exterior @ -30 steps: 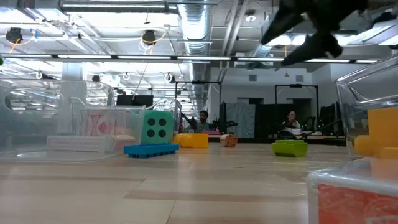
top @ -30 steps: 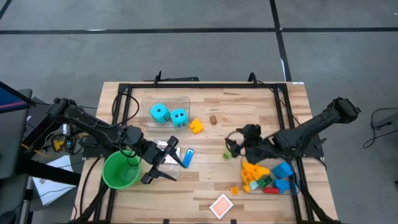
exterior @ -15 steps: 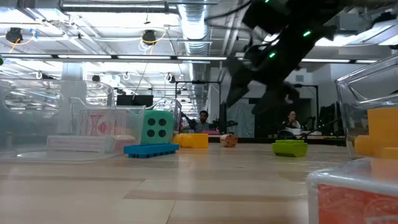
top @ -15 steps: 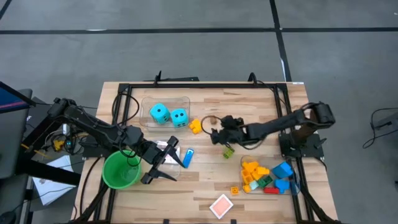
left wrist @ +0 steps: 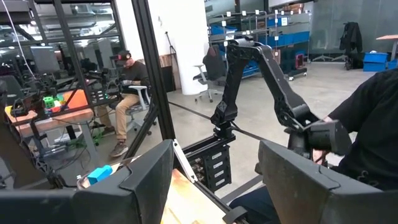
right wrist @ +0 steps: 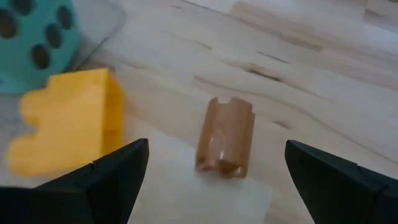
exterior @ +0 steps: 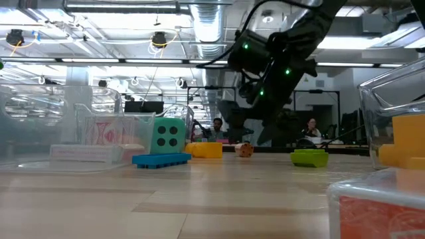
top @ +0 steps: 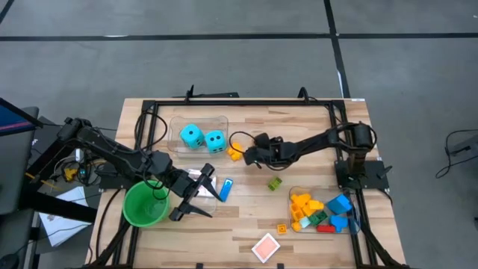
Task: Pick & Place Toys
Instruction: Put the brown game piece into the bottom right transparent bin
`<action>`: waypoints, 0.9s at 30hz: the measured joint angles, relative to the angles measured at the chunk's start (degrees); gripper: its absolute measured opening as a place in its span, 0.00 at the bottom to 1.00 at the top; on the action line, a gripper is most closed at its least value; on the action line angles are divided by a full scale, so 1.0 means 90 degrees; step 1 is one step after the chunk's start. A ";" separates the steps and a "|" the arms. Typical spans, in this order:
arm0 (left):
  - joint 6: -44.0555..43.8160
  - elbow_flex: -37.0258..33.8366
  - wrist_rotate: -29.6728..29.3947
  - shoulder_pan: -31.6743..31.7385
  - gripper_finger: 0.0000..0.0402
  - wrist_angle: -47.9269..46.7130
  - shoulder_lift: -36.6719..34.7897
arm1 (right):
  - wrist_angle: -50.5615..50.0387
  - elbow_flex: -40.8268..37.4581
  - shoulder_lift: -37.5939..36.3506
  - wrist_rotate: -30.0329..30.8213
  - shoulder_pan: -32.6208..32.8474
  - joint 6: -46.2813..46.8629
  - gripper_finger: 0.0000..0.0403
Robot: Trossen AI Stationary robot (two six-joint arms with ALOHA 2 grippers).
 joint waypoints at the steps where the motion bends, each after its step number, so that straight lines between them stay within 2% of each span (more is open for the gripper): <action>1: 0.0000 0.0000 0.0000 0.0000 0.58 0.0005 0.0000 | -0.0065 -0.0001 0.0011 -0.0002 -0.0037 0.0002 0.91; 7: 0.0000 0.0000 0.0000 0.0001 0.58 0.0005 0.0000 | -0.0103 -0.0009 0.0102 -0.0092 -0.0190 0.0117 0.91; 10: 0.0000 0.0000 0.0000 0.0000 0.58 0.0005 0.0000 | -0.0108 -0.0004 0.0093 -0.0316 -0.0236 0.0108 0.87; 20: 0.0000 0.0000 0.0000 0.0000 0.58 0.0007 -0.0001 | -0.0115 -0.0007 0.0093 -0.0471 -0.0323 0.0097 0.58; 27: 0.0000 0.0000 0.0000 0.0002 0.58 0.0007 0.0000 | -0.0078 -0.0007 0.0093 -0.0501 -0.0456 -0.0010 0.35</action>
